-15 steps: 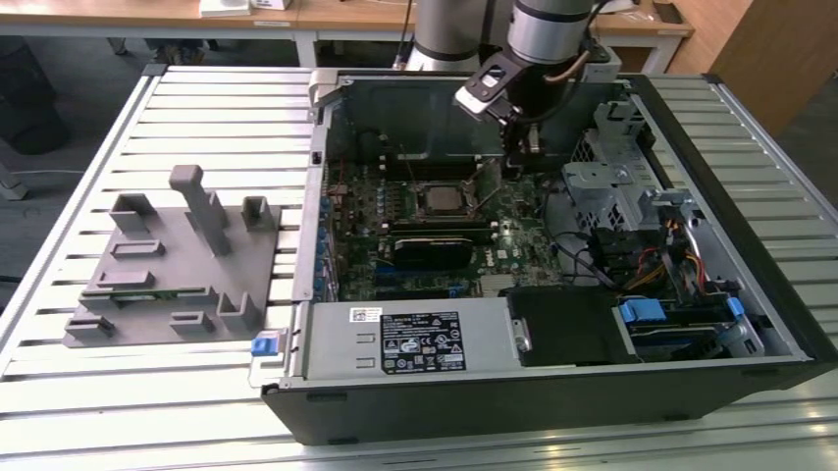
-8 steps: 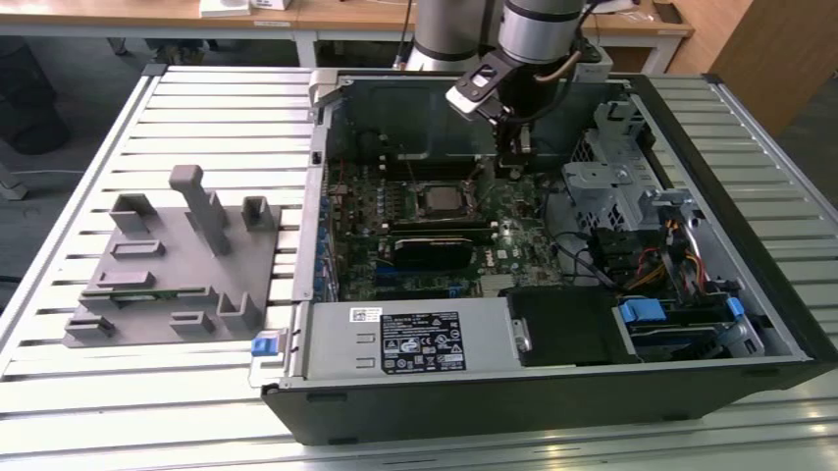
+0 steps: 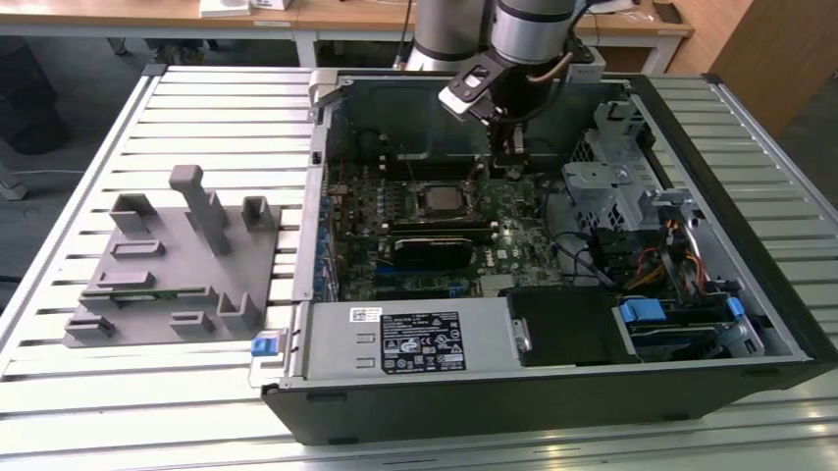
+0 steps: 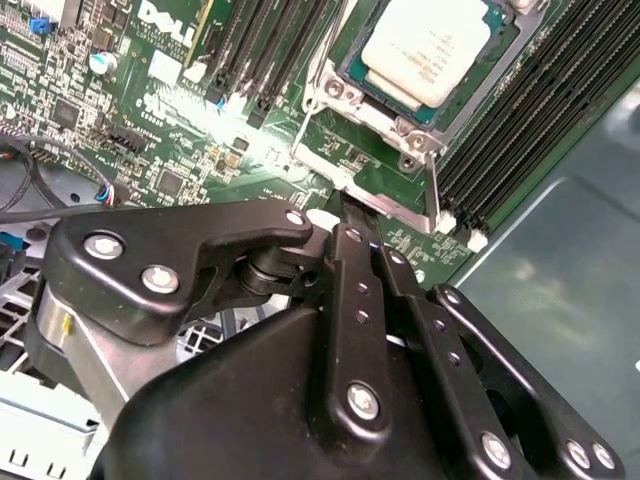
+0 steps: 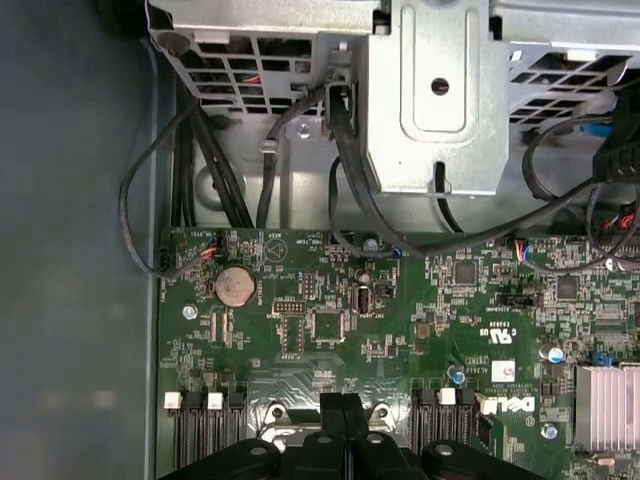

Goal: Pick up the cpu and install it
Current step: 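Close the cpu cover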

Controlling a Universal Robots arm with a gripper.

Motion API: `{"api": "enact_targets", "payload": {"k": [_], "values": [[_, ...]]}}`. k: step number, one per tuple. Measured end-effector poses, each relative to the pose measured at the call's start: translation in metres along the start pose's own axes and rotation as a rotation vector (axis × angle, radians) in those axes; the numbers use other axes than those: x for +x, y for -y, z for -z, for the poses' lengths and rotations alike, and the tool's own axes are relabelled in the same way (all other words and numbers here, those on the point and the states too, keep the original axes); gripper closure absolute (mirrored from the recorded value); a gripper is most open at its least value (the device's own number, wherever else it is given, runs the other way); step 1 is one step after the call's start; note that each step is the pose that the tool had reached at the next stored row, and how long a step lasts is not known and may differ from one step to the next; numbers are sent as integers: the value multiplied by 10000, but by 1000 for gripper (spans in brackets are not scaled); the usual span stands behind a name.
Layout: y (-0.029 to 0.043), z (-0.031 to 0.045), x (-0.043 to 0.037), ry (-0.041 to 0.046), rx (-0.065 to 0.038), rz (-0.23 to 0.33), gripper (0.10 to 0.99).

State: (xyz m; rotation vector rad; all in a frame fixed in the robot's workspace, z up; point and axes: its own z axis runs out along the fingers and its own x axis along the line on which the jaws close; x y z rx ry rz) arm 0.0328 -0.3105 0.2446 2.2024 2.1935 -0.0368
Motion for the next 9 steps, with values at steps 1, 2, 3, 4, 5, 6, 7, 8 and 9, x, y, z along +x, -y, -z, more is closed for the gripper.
{"api": "enact_targets", "payload": {"k": [1,2,3,4,5,6,7,8,9], "values": [[8,-1,0,0,1,0,980],[14,-2,0,0,0,0,980],[21,-4,0,0,0,0,980],[28,-5,0,-1,0,0,980],[34,-6,0,-1,0,1,980],[46,-8,0,0,0,1,980],[58,-10,0,0,1,-1,980],[62,-12,0,0,1,0,980],[65,-15,0,-2,0,0,980]]}}
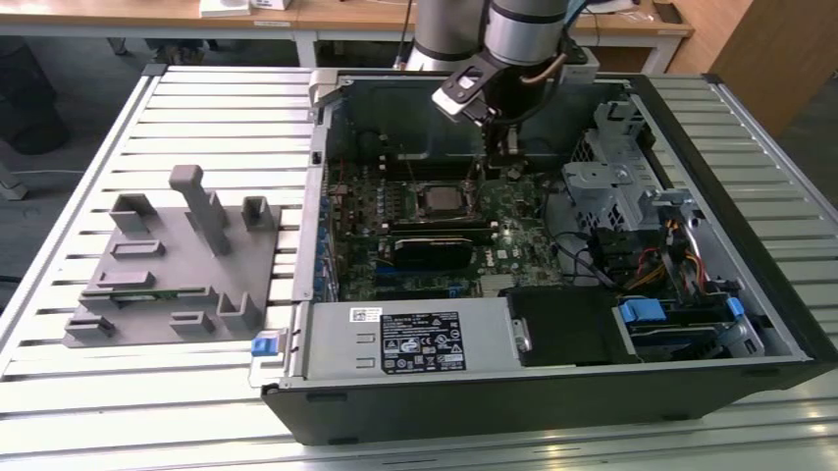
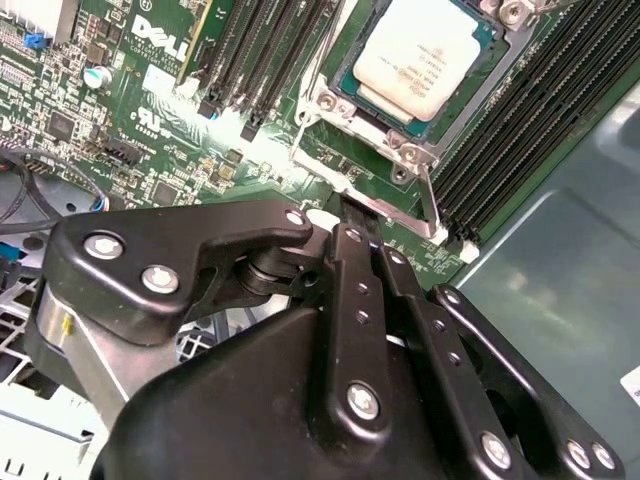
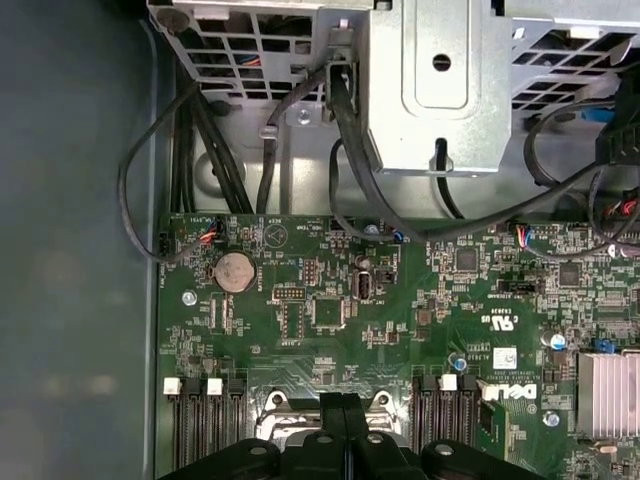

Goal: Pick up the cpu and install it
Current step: 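Close the cpu cover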

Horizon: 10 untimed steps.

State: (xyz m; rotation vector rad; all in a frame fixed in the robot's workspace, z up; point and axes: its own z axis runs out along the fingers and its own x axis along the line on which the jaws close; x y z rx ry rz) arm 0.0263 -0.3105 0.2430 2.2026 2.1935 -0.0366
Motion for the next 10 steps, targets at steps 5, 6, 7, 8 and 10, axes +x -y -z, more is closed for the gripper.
{"api": "enact_targets", "payload": {"k": [5,6,7,8,10], "values": [[11,-27,1,1,15,1,980],[14,-31,1,2,17,1,980],[19,-33,1,3,20,1,980],[26,-35,1,5,21,1,980],[41,-40,1,2,22,1,980]]}}
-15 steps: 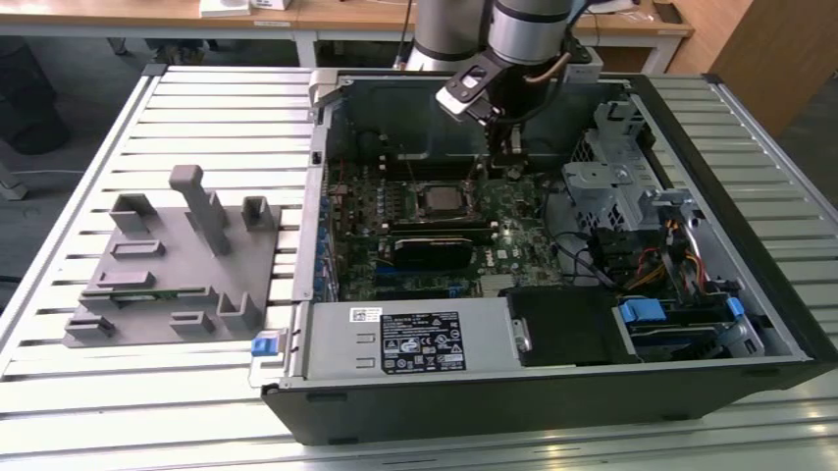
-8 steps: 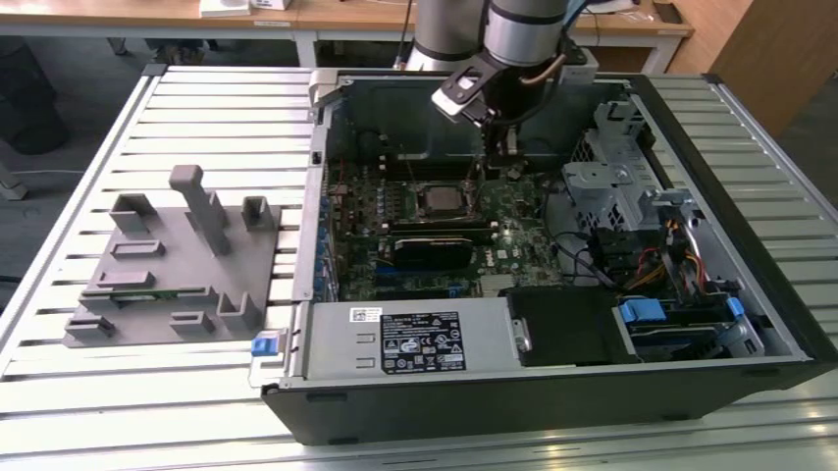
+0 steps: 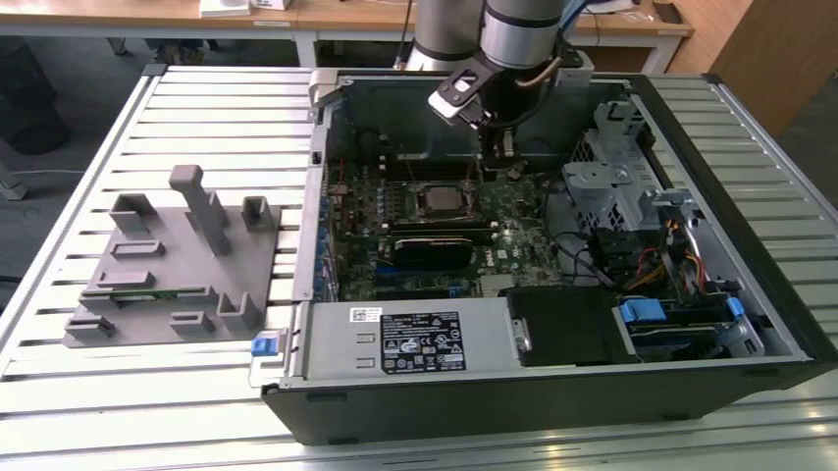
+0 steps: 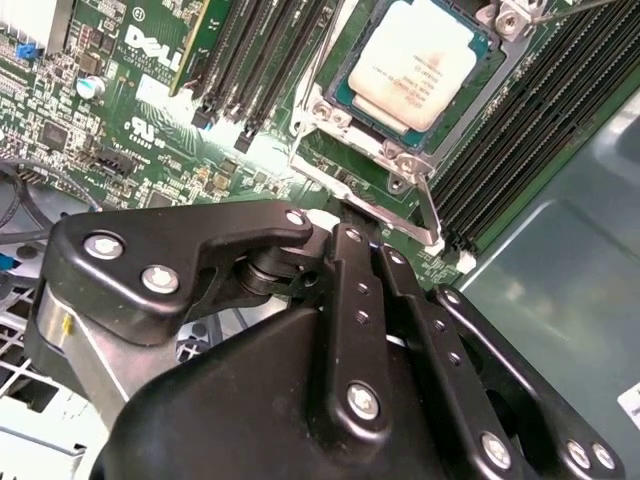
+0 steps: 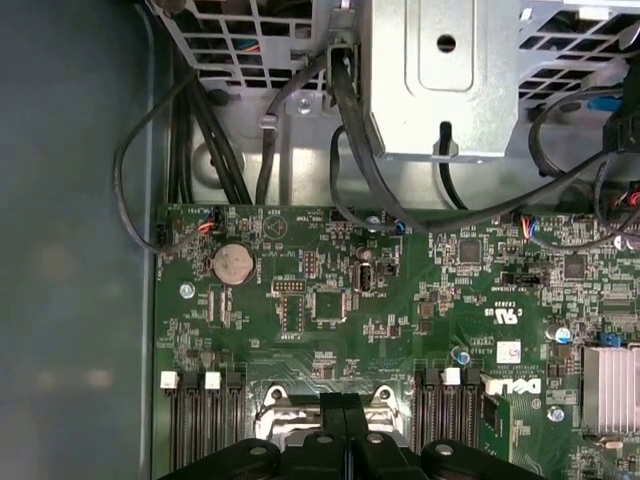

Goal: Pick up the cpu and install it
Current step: 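Close the cpu cover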

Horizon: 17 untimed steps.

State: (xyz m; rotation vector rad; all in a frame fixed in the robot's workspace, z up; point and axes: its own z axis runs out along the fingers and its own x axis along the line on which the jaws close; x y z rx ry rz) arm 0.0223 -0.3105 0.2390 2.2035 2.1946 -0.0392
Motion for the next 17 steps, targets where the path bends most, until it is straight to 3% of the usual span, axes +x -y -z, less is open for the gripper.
{"api": "enact_targets", "payload": {"k": [17], "values": [[102,-68,2,0,15,1,980]]}}
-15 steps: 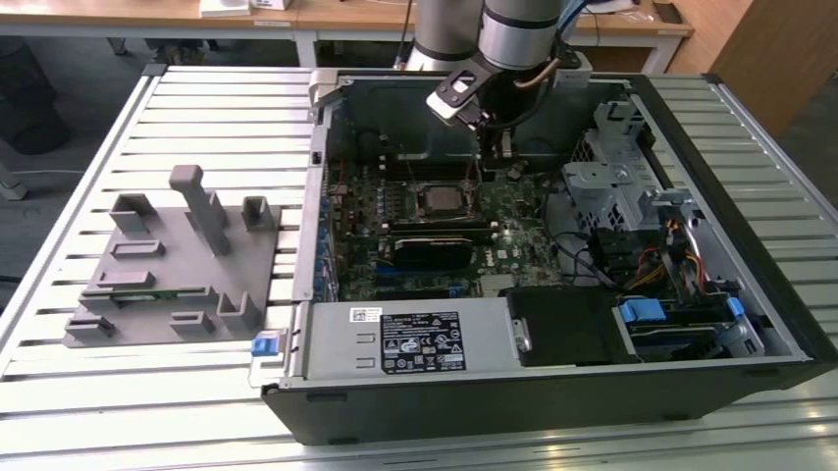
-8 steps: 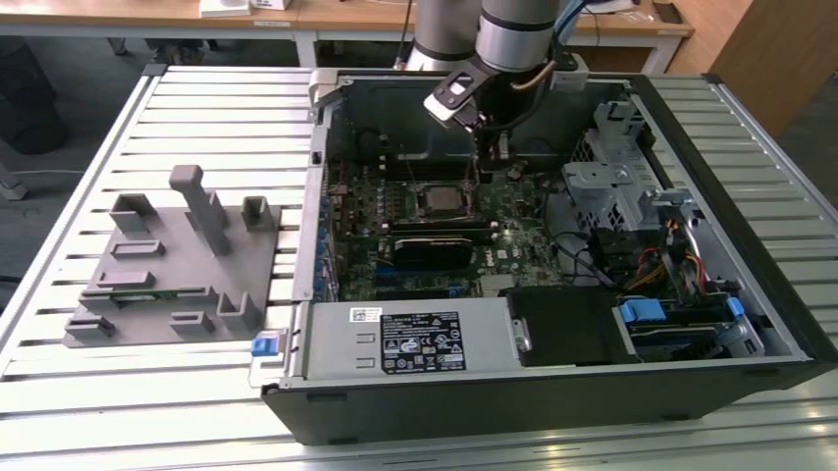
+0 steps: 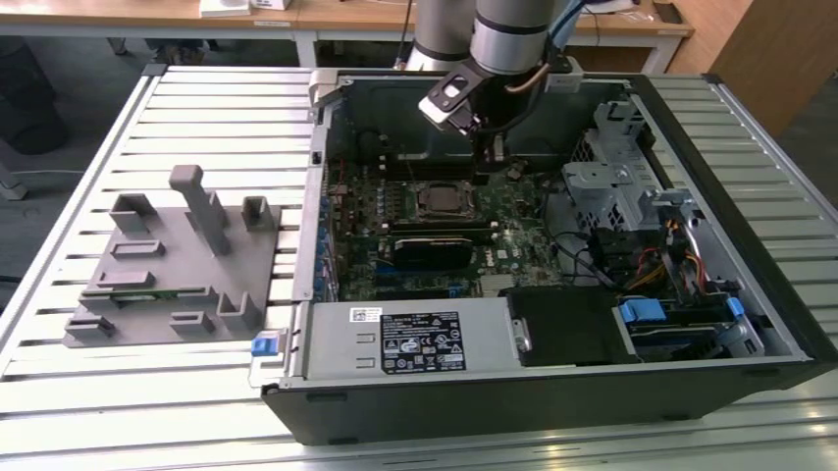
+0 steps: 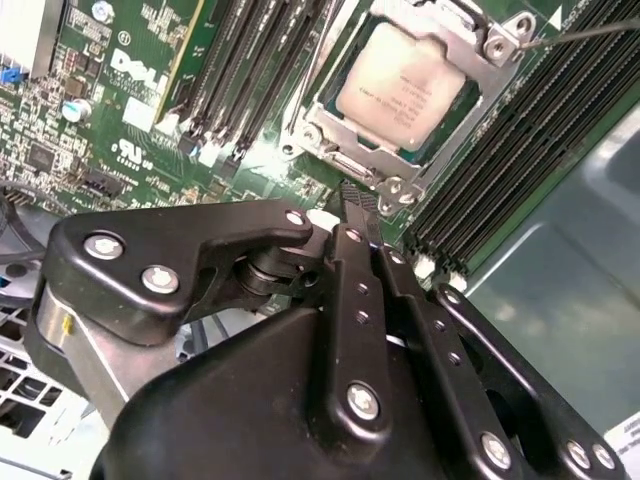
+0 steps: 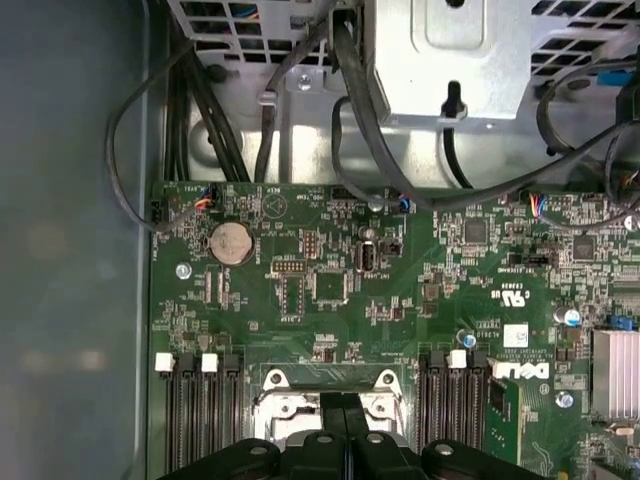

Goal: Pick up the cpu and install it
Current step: 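Close the cpu cover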

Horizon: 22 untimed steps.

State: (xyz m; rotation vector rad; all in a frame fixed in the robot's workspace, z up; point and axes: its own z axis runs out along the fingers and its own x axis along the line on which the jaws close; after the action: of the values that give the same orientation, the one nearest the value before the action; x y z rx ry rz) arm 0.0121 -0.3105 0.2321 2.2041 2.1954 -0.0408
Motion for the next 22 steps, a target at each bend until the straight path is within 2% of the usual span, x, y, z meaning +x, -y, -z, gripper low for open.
{"api": "enact_targets", "payload": {"k": [3,9,18,22], "values": [[51,-13,0,0,0,-1,980],[242,-31,0,1,0,0,980],[344,-39,0,0,0,0,980],[415,-48,-1,1,1,1,980]]}}
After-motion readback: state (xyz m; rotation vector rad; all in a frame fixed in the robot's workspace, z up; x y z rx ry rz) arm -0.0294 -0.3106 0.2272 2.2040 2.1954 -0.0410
